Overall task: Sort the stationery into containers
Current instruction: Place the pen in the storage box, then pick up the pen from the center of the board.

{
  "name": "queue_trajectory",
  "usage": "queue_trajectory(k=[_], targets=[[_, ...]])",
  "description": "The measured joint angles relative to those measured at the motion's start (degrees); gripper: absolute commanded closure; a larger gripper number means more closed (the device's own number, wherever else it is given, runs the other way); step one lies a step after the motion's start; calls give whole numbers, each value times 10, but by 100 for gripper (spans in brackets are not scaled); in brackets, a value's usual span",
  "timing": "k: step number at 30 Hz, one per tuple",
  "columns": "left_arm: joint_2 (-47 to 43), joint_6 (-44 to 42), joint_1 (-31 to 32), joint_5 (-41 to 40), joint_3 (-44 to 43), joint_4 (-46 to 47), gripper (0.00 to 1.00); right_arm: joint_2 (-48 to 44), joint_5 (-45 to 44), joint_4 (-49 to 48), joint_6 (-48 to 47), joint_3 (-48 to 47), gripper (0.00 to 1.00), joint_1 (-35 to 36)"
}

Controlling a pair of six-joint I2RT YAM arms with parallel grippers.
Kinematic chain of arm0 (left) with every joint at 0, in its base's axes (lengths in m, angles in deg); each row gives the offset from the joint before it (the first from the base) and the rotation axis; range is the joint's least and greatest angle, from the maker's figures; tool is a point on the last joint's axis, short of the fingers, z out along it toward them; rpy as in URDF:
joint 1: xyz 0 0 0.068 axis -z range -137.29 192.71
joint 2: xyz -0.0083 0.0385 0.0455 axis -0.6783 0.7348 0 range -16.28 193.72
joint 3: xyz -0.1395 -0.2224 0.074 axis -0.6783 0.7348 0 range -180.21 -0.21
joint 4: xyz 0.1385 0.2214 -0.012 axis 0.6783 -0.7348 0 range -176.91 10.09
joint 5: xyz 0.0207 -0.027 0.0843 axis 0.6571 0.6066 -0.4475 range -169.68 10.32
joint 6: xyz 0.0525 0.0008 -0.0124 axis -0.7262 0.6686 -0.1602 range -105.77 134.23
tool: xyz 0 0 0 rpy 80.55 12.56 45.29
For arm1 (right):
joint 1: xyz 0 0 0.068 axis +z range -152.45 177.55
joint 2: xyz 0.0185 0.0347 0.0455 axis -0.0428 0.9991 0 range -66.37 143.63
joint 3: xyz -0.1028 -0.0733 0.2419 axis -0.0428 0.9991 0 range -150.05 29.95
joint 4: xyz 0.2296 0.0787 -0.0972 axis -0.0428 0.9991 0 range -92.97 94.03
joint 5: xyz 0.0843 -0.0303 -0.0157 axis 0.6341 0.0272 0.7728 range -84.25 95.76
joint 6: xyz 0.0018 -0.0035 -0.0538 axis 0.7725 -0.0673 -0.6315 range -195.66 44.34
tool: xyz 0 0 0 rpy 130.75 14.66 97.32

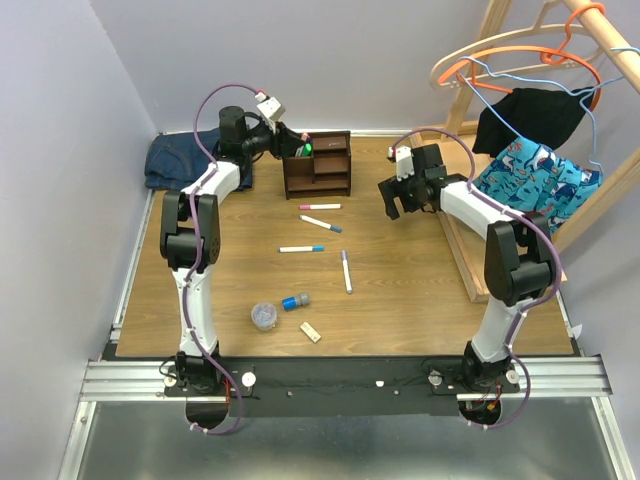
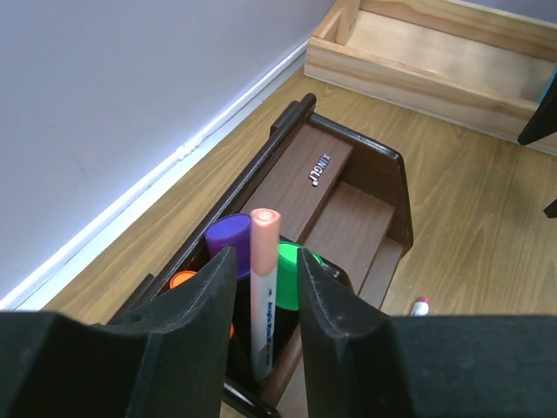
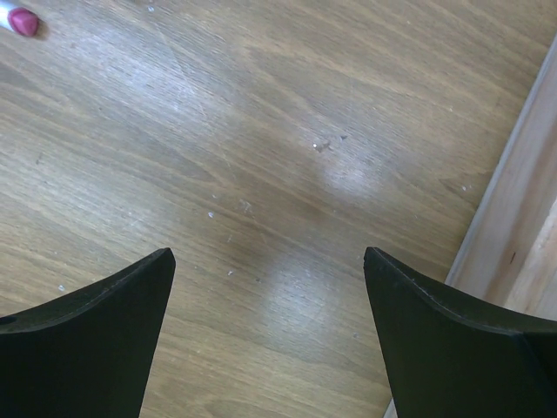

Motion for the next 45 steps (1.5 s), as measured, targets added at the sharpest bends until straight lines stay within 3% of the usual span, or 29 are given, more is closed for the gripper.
queue_trajectory(k=[8,14,16,19,23,30,45], targets=[[-31,-2,-1,5,3,-2,49,-1,0,-3,-3,1,3,5],[-123,-27,3,25,31,-24,46,-15,0,-8,-4,23,3,5],[-168,-78,9,37,38,-87,46,-24,0,-12,-4,33,3,5],[-214,-262,42,41,17,-284,48,-41,2,-14,-4,47,3,5],[-220,-442,100,12,12,-494,50,-58,7,-22,-5,61,3,5],[-183,-578,167,-83,58,-687,49,-105,12,-28,-21,92,3,5],[-110,-597,200,-204,84,-714,49,-168,20,-39,-30,156,3,5]])
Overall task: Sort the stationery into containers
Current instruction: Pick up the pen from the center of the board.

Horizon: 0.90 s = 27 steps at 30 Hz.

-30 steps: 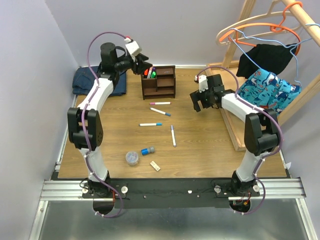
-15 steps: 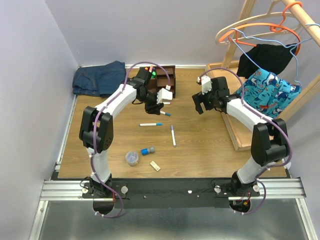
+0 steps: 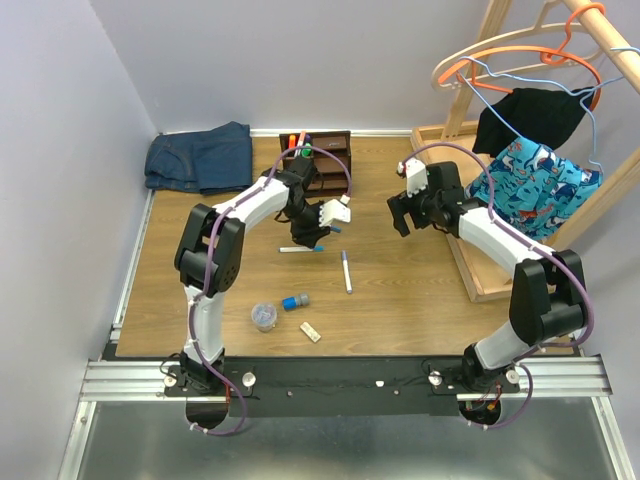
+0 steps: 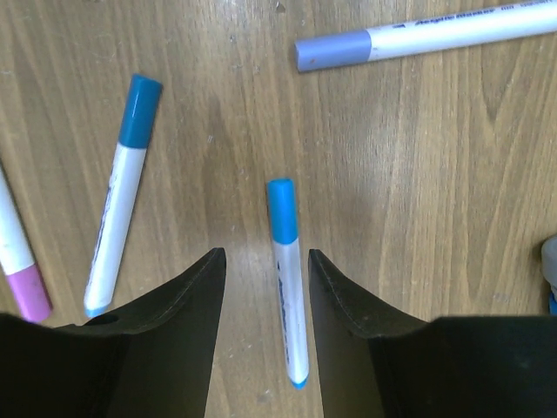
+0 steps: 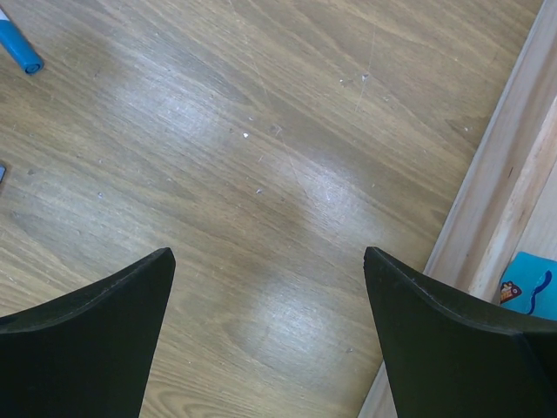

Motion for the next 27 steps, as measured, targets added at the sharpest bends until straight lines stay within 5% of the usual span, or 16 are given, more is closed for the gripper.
queue_trajectory(k=[9,18,27], targets=[[26,43,28,-28,1,23,56,-2,1,-3,0,12,3,0],[36,74,37,-49,10,55,76,-16,0,-3,2,26,3,0],[34,70,37,-41,-20,-3,79,-22,0,-3,2,26,3,0]])
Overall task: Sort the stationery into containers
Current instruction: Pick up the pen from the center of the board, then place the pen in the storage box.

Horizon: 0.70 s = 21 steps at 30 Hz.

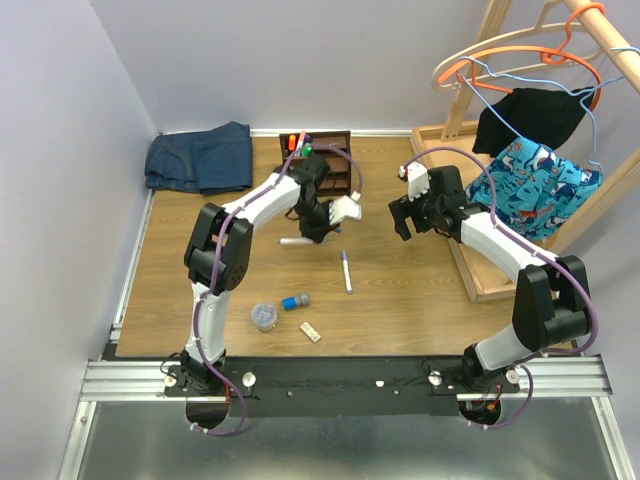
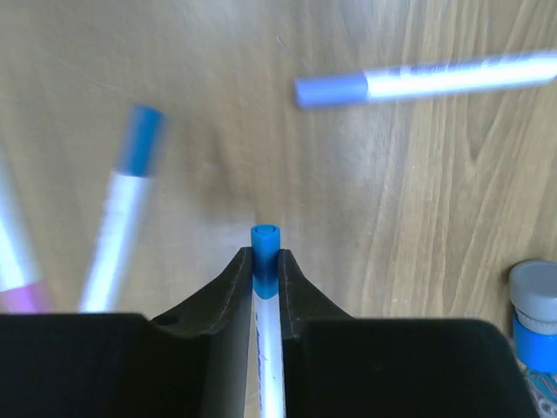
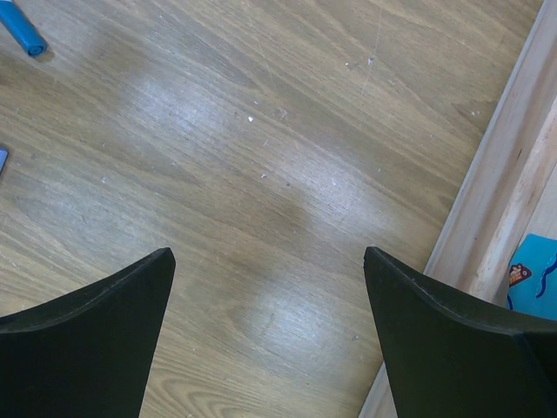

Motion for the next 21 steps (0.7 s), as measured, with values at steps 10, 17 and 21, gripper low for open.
queue_trajectory(k=[10,17,21], targets=[[-47,111,-69,124,-256,76,80,2,0,-4,-1,0,3,0],[-50,418,-191,196,-146,523,81,24,-1,-4,-2,-20,3,0],[6,525,-210,197,-144,674,81,28,-2,-4,-3,-29,3,0]])
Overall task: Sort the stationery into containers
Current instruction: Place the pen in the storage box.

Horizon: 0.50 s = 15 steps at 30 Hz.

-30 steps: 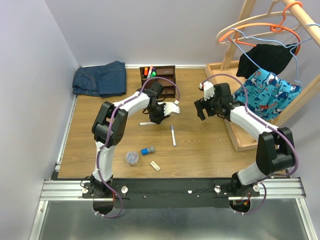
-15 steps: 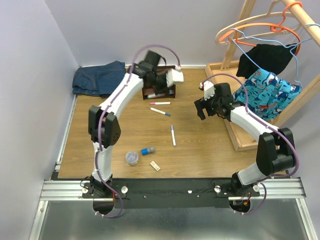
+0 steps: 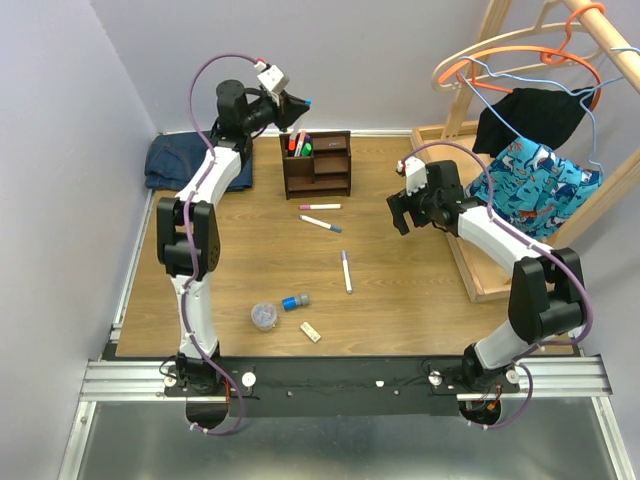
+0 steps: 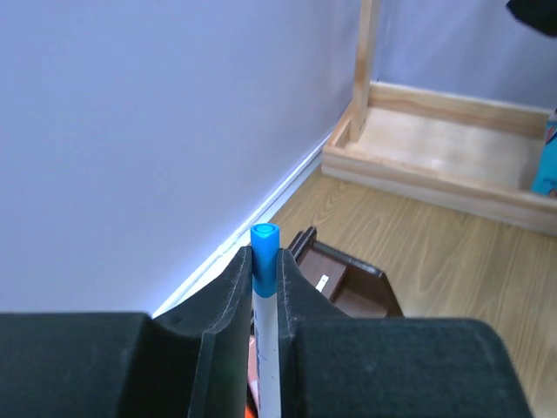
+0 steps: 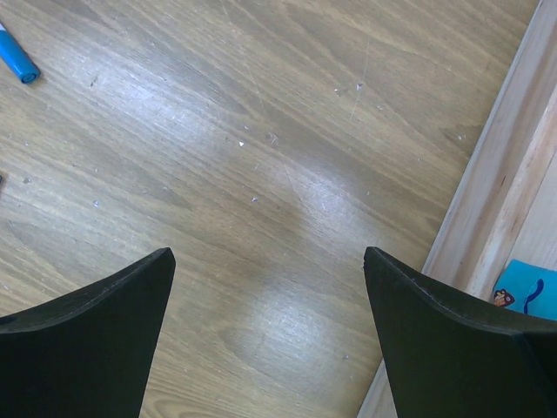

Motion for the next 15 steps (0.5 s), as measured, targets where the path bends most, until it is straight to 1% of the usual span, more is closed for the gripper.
queue_trajectory(k=[9,15], targets=[[53,128,0,9,0,171,83,29,-12,8,-6,-23,3,0],[65,176,-10,16,14,249,83,59,-20,9,-16,-47,3,0]])
